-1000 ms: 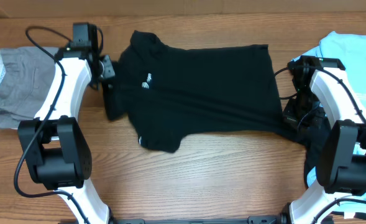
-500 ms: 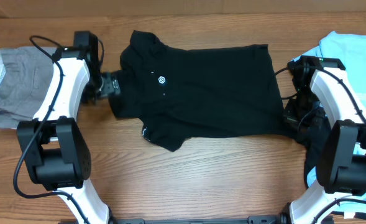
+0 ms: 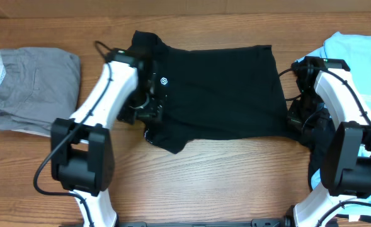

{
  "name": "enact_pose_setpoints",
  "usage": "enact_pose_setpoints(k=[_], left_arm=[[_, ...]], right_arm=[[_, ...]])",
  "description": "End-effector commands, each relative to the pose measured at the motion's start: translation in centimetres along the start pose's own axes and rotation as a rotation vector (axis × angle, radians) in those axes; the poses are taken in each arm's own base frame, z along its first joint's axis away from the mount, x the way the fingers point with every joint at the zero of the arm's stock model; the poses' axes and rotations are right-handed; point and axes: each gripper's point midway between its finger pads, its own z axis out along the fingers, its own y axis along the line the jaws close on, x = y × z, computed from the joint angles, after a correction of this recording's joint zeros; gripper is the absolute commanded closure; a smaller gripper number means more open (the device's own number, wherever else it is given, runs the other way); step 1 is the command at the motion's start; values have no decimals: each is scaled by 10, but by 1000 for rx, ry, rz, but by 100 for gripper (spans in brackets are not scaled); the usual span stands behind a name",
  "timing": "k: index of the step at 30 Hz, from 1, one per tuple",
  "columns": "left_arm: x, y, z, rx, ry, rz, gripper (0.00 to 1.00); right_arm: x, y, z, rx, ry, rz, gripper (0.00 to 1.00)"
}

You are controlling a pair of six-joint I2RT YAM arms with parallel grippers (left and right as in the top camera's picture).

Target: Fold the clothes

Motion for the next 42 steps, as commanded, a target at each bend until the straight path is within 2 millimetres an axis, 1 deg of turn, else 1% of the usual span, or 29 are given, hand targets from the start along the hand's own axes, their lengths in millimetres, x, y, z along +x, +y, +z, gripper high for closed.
enact_pose_setpoints(k=[1,4,6,9,11,12,15,16,17,19,21,23,27,28,29,30,32,34,36,39,40,42], left_arm=[[10,-5,0,-119,2,101,19],[13,-16,1,-142,-1,143,19],[14,-21,2,-161,-7,166,22],[18,-21,6,-181,6,177,33],[24,-20,13,-184,30,166,35],[29,-21,22,-174,47,163,36],[33,-24,36,-146,64,164,42],[33,-25,38,-142,61,165,42],[29,-27,40,-138,46,170,44],[24,-30,40,-132,23,172,55],[20,-32,41,-126,4,173,56],[20,-32,41,-126,3,170,57],[20,-32,41,-126,4,170,71],[20,-32,41,-126,4,170,76],[21,-31,41,-127,7,170,89],[22,-30,40,-129,15,169,96],[30,-28,40,-138,47,167,96],[49,-21,35,-160,119,164,96],[67,-16,25,-155,175,170,95],[92,-25,3,-32,210,175,96],[97,-27,-5,8,207,168,96],[102,-28,-19,61,173,148,96]], right_arm=[[-2,-6,-2,14,-14,10,96],[-2,-6,-2,13,-14,10,96],[-2,-6,-2,14,-13,9,96],[-2,-6,-2,14,-13,9,96],[-2,-6,-2,14,-14,9,96],[-2,-6,-2,14,-14,9,96],[-2,-6,-2,14,-14,9,96],[-2,-6,-2,14,-13,9,96],[-2,-6,-2,14,-13,9,96],[-2,-6,-2,14,-13,9,96],[-1,-6,-2,14,-12,9,96],[-1,-6,-2,14,-12,9,96],[-1,-6,-2,14,-12,9,96],[-1,-6,-2,14,-12,9,96],[-1,-6,-2,14,-13,9,96],[-1,-6,-2,14,-13,9,96],[-1,-6,-2,15,-11,8,96],[1,-7,-2,19,-3,6,96],[3,-8,-2,22,4,1,96],[6,-8,-2,18,20,-2,96],[8,-7,-2,13,28,-3,96],[10,-6,-2,5,36,-4,96]])
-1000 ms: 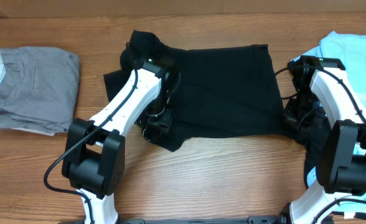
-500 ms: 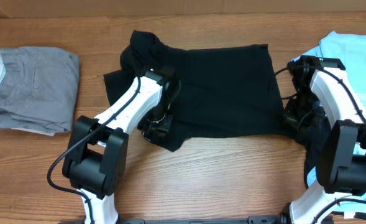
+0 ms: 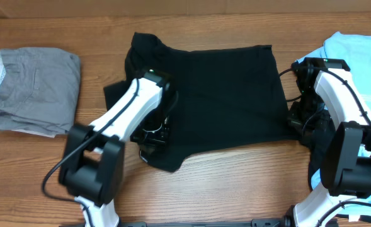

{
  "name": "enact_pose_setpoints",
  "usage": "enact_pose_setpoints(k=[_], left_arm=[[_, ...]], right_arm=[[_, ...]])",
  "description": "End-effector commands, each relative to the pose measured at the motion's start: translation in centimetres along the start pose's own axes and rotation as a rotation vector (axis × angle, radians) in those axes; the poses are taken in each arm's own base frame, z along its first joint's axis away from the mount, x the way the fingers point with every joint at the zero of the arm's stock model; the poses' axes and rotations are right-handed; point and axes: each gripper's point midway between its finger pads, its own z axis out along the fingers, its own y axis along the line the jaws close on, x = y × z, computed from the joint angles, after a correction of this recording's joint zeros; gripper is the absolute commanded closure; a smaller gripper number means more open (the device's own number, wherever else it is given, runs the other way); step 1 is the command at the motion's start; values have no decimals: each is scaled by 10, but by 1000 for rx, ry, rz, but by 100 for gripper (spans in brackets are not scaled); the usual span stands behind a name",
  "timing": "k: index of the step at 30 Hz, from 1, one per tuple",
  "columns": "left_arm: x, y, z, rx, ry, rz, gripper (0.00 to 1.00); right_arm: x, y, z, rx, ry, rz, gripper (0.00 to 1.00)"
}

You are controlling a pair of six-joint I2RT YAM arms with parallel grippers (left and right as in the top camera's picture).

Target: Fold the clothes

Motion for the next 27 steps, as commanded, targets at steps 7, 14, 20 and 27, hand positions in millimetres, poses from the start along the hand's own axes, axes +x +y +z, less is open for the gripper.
enact_pose_setpoints(k=[7,14,20,27], left_arm=[[44,-2,-51,194,-143,-21,96],[55,-6,-39,195,-79,-18,96],[29,-3,-37,264,-154,-92,96],[-9,-1,-59,486,-304,-132,96]], right_arm=[[7,-2,-2,-11,26,2,96],[4,-1,-2,-17,14,5,96],[-8,17,-3,-107,-27,-51,96],[-10,53,-11,-309,-39,-195,96]])
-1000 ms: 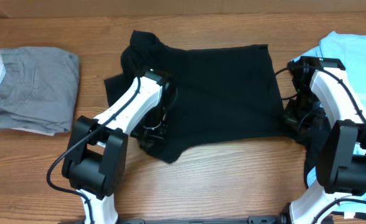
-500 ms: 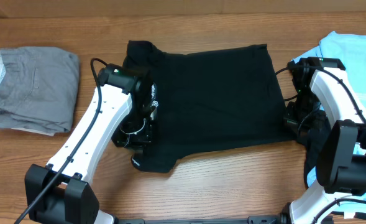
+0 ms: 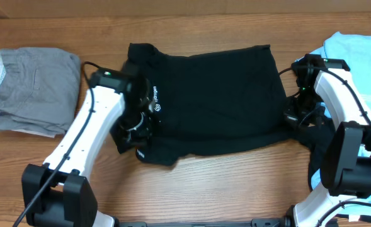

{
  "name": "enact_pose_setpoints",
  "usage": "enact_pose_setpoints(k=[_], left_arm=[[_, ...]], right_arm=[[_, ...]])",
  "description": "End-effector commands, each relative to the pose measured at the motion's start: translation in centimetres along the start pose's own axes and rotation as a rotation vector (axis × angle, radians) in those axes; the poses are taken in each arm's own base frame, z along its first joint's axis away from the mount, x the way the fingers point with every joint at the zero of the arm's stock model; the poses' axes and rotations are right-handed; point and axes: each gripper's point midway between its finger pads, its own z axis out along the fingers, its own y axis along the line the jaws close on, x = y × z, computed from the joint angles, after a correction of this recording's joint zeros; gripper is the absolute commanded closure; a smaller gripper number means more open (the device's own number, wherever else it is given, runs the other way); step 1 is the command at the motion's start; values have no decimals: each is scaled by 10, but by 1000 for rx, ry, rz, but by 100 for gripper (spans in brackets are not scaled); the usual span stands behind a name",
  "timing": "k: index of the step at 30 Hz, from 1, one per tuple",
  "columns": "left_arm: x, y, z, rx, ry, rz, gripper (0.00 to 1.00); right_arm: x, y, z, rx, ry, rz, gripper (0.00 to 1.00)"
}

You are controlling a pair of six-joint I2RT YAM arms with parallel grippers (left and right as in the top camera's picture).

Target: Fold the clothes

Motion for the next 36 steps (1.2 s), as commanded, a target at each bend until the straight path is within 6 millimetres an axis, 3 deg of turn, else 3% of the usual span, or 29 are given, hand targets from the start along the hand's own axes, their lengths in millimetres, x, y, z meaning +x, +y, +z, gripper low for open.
enact_pose_setpoints(k=[1,10,17,25,29,36], left_arm=[[-13,-9,-9,144,-52,-29,96],[-48,4,-22,233,-182,-62,96],[-62,13,-10,235,-165,-104,96],[-95,36,27,237,-133,-154,96],[-111,41,24,301,-181,-167,96],[-130,45,16,325,-258,-172,96]], right_arm=[[1,19,-5,-127,3,-81,96],[-28,30,-8,-173,-112,-58,96],[-50,36,-13,-208,-196,43,96],[-69,24,-15,-169,-267,190,96],[-74,13,-15,-177,-266,293,96],[-77,7,-15,-183,-274,305,96]])
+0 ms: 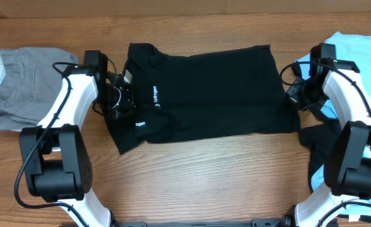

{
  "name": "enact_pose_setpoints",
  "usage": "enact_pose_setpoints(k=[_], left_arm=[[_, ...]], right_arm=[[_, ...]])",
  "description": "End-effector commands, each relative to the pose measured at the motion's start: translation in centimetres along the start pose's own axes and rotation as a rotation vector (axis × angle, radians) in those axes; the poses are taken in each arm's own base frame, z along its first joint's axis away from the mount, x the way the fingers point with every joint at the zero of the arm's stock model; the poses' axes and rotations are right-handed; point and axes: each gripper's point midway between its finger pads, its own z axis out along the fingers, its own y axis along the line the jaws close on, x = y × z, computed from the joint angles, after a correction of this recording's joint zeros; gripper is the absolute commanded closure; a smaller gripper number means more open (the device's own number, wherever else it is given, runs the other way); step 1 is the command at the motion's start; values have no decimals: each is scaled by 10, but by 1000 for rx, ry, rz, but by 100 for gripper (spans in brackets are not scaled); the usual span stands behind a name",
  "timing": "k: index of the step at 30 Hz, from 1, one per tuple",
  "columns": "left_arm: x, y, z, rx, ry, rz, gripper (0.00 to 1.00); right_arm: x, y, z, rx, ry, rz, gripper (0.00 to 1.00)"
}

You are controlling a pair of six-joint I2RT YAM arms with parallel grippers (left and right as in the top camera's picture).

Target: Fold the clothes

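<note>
A black T-shirt [204,94] lies spread flat across the middle of the table, white lettering near its left side. My left gripper [119,103] sits on the shirt's left edge and looks shut on the fabric there. At the shirt's right edge, about mid-height, is my right gripper [292,94]; its fingers are too dark against the cloth to tell their state.
A folded grey garment [34,88] lies at the far left. A light blue garment [361,63] lies at the far right under the right arm. More dark cloth [317,135] lies below it. Bare wood runs along the front.
My left gripper has moved up and left to the shirt's left edge, and the bunched lower-left part now lies flat and wider. My right gripper has moved up from the lower right corner.
At first my left gripper was on the shirt's left part, near the collar, with the lower left folded under. Then it stood lower on the bunched lower left, then further left. The right gripper stayed at the lower right corner. Now the shirt lies flatter and wider.
</note>
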Motion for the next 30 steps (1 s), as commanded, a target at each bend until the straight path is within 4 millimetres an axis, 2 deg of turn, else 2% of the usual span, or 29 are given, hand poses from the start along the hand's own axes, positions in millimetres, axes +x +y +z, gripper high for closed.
enact_pose_setpoints(k=[1,9,21,30], left_arm=[[-4,-3,1,30,-12,-22,96],[-18,-6,1,43,-62,-76,96],[-20,13,0,-61,-87,-181,96],[-21,13,1,-66,-91,-183,93]], right_arm=[[-5,-1,-4,6,-28,14,96],[-6,1,-4,-5,-33,-6,96],[-9,14,-5,-68,-37,-61,96],[-13,21,-5,-100,-51,-87,96]])
